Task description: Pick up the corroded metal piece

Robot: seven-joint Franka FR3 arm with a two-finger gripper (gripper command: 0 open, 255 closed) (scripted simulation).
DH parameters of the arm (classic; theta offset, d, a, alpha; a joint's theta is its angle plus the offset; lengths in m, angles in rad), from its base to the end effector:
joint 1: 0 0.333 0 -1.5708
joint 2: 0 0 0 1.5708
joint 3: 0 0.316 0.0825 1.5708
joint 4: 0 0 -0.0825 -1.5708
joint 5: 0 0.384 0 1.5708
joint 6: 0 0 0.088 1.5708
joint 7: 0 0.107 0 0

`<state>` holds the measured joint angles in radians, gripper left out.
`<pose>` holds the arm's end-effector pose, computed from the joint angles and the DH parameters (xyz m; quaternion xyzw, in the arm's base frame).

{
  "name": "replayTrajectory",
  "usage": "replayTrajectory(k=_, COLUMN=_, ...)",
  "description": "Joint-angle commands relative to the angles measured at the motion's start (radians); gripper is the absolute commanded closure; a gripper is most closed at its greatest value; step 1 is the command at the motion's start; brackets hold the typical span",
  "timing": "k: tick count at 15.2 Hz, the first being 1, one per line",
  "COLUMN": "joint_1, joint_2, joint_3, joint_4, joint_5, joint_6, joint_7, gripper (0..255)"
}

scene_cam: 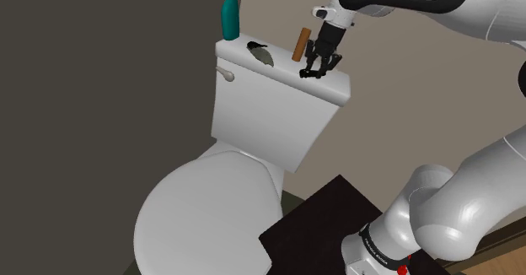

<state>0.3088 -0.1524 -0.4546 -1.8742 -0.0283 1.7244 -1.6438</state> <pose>0.5098 -0.0909 0.5664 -0.7290 -0.6842 -0.0112 0.0170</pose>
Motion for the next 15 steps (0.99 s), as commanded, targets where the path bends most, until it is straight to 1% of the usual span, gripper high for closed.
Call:
replayTrajectory(k=1, joint_1=0.001, joint_2=0.001, joint_3=0.001, joint_4=0.023, joint_5=0.0, joint_6=-0.025, joint_7=0.001, gripper=255)
replayTrajectory(k=13, joint_1=0.003, joint_2=0.034, joint_3=-0.002, joint_4=0.22, joint_5=0.015, joint_6=-0.191, joint_7=-0.006, gripper=255)
replayTrajectory(k=15, joint_1=0.003, joint_2=0.035, joint_3=-0.002, joint_4=0.223, joint_5=0.015, joint_6=-0.194, joint_7=-0.006, gripper=255)
